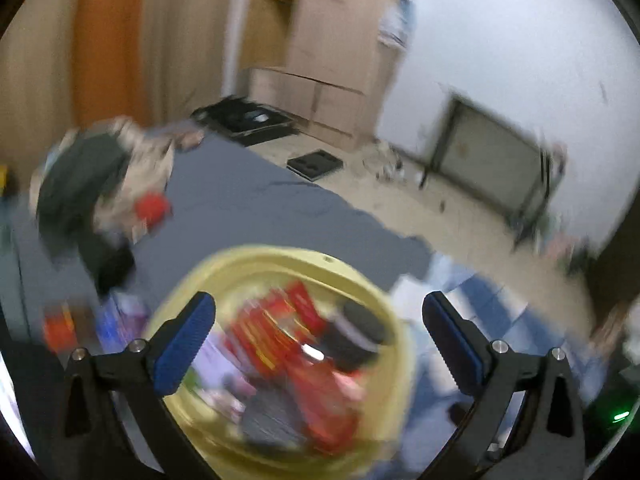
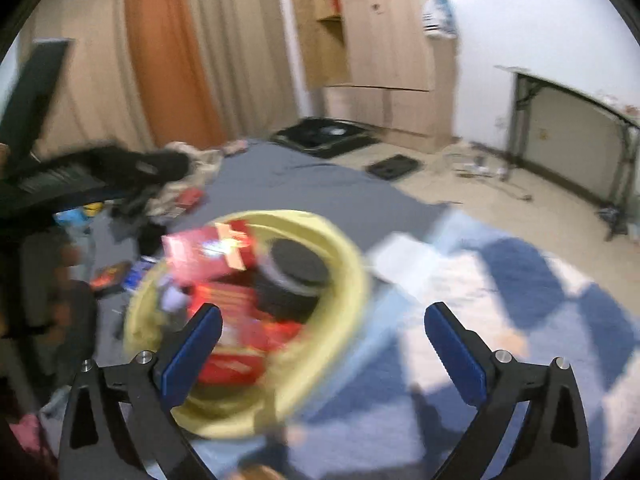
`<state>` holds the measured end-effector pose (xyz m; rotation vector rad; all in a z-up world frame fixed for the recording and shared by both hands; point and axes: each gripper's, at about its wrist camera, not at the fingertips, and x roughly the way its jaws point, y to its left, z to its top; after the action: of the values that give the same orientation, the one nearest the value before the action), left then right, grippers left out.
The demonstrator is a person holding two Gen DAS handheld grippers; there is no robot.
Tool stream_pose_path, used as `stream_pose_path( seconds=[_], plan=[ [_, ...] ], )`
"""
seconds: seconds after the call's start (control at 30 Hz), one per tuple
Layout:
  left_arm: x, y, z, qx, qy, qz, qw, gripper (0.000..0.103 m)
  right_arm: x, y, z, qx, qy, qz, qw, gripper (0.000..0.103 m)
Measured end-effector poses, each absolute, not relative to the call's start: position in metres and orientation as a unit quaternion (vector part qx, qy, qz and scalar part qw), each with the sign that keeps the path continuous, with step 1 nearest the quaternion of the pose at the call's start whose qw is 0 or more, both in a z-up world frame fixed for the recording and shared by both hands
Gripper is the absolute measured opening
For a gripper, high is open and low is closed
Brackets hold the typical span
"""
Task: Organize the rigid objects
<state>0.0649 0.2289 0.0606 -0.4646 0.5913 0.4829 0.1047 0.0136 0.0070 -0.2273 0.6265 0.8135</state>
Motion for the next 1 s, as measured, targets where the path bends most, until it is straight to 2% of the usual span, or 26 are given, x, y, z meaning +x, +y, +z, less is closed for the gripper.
stream_pose_path(
  seconds=[0.23, 0.37, 0.57, 0.77, 1.0],
  plan=[
    [0.013, 0.140, 0.009, -0.226, 0.294, 0.327, 0.869, 0.103, 0.112, -0.076, -0.004, -0.180, 0.280, 0.357, 0.873, 0.103],
    [-0.021, 0.124, -0.039, -0.257, 0.313, 0.374, 0.834, 0.103, 0.116, -0.073, -0.030, -0.215, 0.319, 0.383, 0.840, 0.103],
    [0.004, 0.132, -0.071, -0.229, 0.342, 0.373, 0.831, 0.103, 0.115, -0.041, -0.058, -0.262, 0.306, 0.452, 0.796, 0.103],
    [0.022, 0.128, -0.107, -0.229, 0.374, 0.359, 0.824, 0.103, 0.139, -0.016, -0.096, -0.281, 0.331, 0.470, 0.768, 0.103],
    [0.022, 0.124, -0.110, -0.219, 0.369, 0.364, 0.826, 0.103, 0.151, -0.009, -0.107, -0.290, 0.331, 0.454, 0.775, 0.103]
  ],
)
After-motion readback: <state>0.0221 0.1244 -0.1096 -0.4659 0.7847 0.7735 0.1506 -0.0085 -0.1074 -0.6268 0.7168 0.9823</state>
